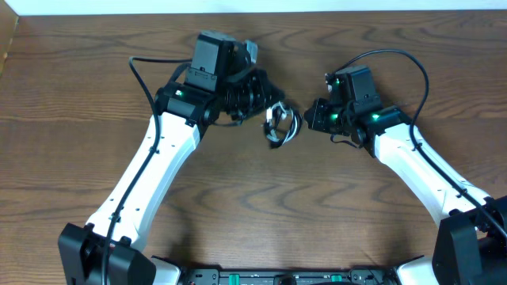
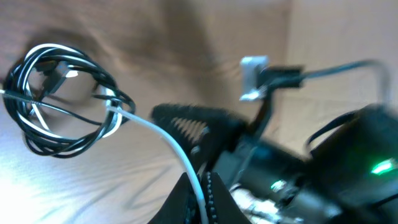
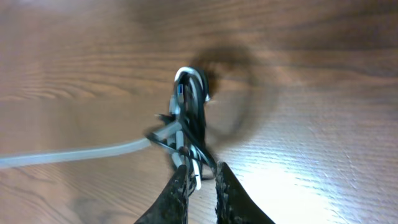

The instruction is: Untangle cables

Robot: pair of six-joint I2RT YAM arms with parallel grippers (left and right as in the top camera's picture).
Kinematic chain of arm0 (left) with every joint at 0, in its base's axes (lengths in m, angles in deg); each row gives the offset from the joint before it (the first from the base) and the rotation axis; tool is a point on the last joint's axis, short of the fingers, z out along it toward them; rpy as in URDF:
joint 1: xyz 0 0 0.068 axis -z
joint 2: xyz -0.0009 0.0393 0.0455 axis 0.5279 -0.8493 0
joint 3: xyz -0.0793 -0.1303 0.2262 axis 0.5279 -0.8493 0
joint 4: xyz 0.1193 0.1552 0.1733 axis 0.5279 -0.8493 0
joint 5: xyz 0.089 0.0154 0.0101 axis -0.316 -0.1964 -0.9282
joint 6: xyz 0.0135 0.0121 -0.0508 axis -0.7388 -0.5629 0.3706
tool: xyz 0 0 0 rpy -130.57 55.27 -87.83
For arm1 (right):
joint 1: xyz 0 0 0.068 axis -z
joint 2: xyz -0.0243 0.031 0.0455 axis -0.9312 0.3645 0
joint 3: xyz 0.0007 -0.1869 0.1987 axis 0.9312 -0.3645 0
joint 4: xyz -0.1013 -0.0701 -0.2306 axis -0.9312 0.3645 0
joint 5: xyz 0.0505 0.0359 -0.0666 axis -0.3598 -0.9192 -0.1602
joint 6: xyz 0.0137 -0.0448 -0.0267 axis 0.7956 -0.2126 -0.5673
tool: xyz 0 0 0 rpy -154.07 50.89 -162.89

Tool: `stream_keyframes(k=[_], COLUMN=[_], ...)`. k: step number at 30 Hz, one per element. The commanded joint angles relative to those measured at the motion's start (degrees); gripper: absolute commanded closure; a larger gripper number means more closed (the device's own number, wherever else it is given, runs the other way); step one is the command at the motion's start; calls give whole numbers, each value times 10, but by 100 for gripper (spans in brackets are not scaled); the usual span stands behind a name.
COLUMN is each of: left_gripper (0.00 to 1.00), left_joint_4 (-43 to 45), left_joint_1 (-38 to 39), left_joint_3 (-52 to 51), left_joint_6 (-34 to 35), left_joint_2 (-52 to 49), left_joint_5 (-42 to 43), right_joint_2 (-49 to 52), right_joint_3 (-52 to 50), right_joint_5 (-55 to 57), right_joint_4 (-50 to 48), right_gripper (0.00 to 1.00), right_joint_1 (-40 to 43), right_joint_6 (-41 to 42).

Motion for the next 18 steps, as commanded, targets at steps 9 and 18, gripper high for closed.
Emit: stream_keyframes(k=[9, 18], left_gripper=[93, 93], left_joint_4=[-42, -64], left_joint_1=[-1, -1], left_joint_3=[-72, -109], left_joint_6=[-121, -187], left_joint_2=[-14, -31], left_joint_5=[-29, -37], right_joint_2=[4, 4], right_joint_3=[2, 2], right_joint_5=[-10, -34], right_joint_4=[21, 57], right_gripper=[79, 67], right_joint_1=[2, 6], right_joint_6=[-60, -75])
